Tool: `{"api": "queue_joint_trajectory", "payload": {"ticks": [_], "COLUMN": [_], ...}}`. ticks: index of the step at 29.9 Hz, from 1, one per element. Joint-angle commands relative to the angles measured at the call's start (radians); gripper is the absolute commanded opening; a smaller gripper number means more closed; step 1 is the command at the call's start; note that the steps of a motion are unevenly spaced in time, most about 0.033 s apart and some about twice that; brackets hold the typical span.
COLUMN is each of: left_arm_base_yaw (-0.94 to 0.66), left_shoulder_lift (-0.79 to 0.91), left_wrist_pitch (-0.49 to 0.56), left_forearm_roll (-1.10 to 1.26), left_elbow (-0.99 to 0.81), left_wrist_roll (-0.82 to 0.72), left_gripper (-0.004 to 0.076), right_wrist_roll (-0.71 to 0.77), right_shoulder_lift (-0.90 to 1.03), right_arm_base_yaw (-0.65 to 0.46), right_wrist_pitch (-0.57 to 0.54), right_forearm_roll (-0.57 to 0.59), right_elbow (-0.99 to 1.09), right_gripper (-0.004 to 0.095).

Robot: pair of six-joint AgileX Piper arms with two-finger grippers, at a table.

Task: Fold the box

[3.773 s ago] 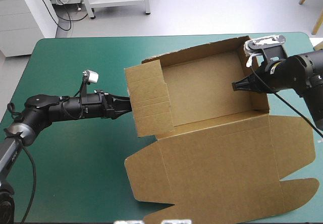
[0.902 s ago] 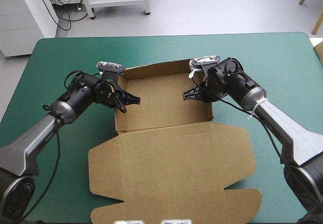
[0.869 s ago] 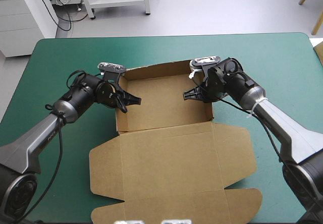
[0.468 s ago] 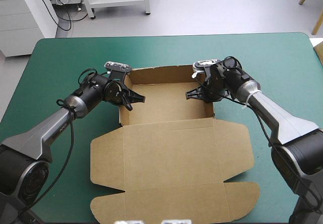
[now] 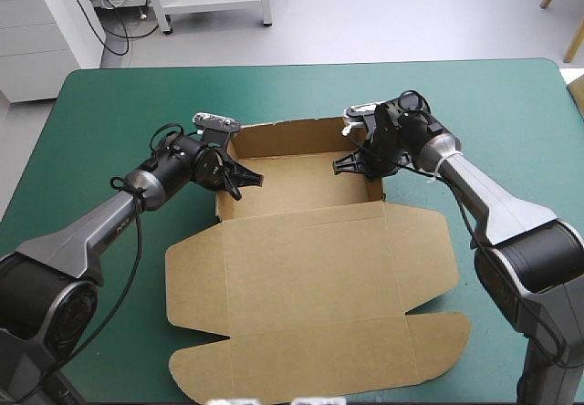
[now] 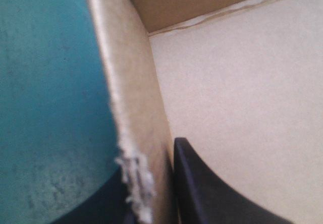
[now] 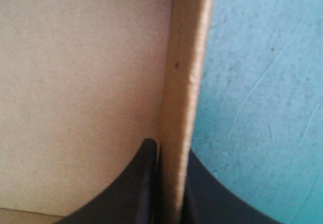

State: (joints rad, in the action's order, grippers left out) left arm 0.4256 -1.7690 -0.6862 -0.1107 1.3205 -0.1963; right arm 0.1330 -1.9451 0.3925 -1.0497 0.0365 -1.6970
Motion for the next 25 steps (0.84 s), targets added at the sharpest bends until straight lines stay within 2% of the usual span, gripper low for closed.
{"api": "queue_joint_trajectory", "payload": {"ticks": [1, 3, 5, 11, 25], "left_arm_base_yaw": [0.014, 0.014, 0.014, 0.014, 0.014], "left_shoulder_lift": [0.032, 0.05, 0.069, 0.136, 0.293], "left_wrist_pitch": [0.022, 0.018, 0.014, -0.053, -0.405], "left_forearm_roll": [-0.008, -0.008, -0.008, -0.006, 0.021], "left_elbow": [0.005, 0.009, 0.02, 0.071, 0.25], "left_wrist_roll": [0.057, 0.057, 0.057, 0.057, 0.063], "left_gripper": [0.0229, 0.0314, 0.0363, 0.0373, 0.0372], "right_wrist_roll": [-0.042, -0.042, -0.038, -0.038, -0.042], "right_shoulder_lift": [0.041, 0.041, 0.041, 0.053, 0.222], "right_arm_base_yaw": [-0.01, -0.01, -0.01, -0.01, -0.008], "right_wrist_pitch": [0.028, 0.007, -0.015, -0.12, -0.12], "right_forearm_roll": [0.029, 0.029, 0.029, 0.029, -0.043], "right_elbow": [-0.079, -0.11, -0.144, -0.212, -0.217], "right_gripper": [0.0245, 0.0377, 0.0454, 0.0463, 0.0461]}}
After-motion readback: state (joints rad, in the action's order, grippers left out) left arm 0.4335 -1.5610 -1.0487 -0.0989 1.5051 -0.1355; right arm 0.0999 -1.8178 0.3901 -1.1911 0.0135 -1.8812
